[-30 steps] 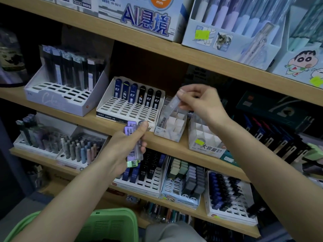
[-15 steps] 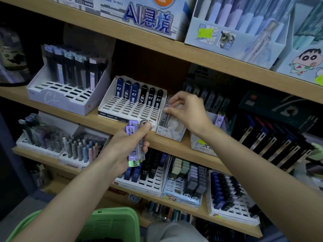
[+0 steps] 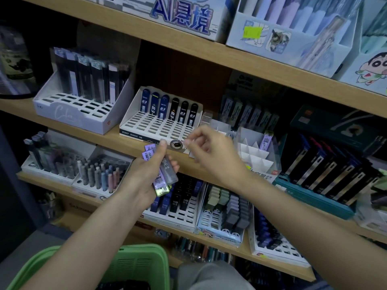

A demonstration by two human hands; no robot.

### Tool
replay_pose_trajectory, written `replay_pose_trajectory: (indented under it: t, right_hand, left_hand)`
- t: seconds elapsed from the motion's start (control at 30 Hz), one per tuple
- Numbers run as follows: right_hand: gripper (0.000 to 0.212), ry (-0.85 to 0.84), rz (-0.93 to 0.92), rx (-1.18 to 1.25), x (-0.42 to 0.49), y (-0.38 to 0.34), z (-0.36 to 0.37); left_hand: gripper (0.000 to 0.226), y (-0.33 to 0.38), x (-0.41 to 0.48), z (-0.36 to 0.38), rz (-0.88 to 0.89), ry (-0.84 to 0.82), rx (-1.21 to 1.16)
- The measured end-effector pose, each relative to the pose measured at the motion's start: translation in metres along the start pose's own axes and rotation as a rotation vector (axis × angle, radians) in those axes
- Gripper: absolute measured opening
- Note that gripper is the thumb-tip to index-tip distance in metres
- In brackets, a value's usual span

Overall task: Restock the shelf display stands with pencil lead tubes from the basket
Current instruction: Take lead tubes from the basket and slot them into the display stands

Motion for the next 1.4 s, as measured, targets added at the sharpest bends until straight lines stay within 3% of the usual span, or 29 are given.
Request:
replay_pose_trajectory:
  t: [0.1,0.27,0.43,0.53,0.6,0.73,0.93,1.07,1.27,1.4]
  right_hand:
    - [0.018,-0.227,0.17,0.198,-0.018,-0.002,0.026]
    - [0.028,-0.308,0.306,0.331,-0.021,0.001,0.043]
    - [0.012,-0.35,0.308,0.239,-0.02,0.008,0.04]
    - [0.029,-0.39,0.258,0.253,-0.023,0.005,0.032]
    - [0.029,-0.409,0.223,0.192,-0.024,0.004,0.027]
    - [0.029,-0.33,0.206,0.09,-0.017,0.007,0.008]
    - [0.047,0.054,0.212,0.17,0.016,0.014,-0.035]
    - [0.037,0.22,0.131,0.077,0.028,0.022,-0.042]
    - [0.021,0.107,0.098,-0.055,0.036,0.024,-0.033]
    - [0.023,0.045,-0.027,-0.242,0.04,0.017,-0.03]
  left_hand:
    - [0.035,-0.002,0.001,-0.002,-0.002,0.017,0.026]
    - [0.039,-0.005,-0.001,0.0,0.006,0.046,0.074]
    - [0.02,-0.003,-0.004,-0.001,0.047,0.013,0.265]
    - [0.015,-0.001,-0.007,0.001,0.08,-0.02,0.442]
    - [0.019,-0.001,-0.009,0.004,0.086,-0.055,0.492]
    - [0.02,-0.003,-0.01,0.003,0.017,-0.092,0.327]
    - [0.022,-0.01,-0.005,-0.013,-0.083,-0.009,0.168]
    - [0.02,-0.007,-0.003,-0.018,-0.11,0.048,0.087]
    - [0.02,-0.004,-0.007,-0.02,-0.115,0.048,-0.017]
    - [0.018,-0.01,-0.007,-0.02,-0.153,0.055,0.037]
Point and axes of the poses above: each hand's wrist, its own x-axis towards the middle knuckle, its own z-axis out of the palm, y = z × x, the point moved 5 cm from there along x, towards the middle knuckle, and after that the axes turned 5 degrees about x, right-handed, at the moved point
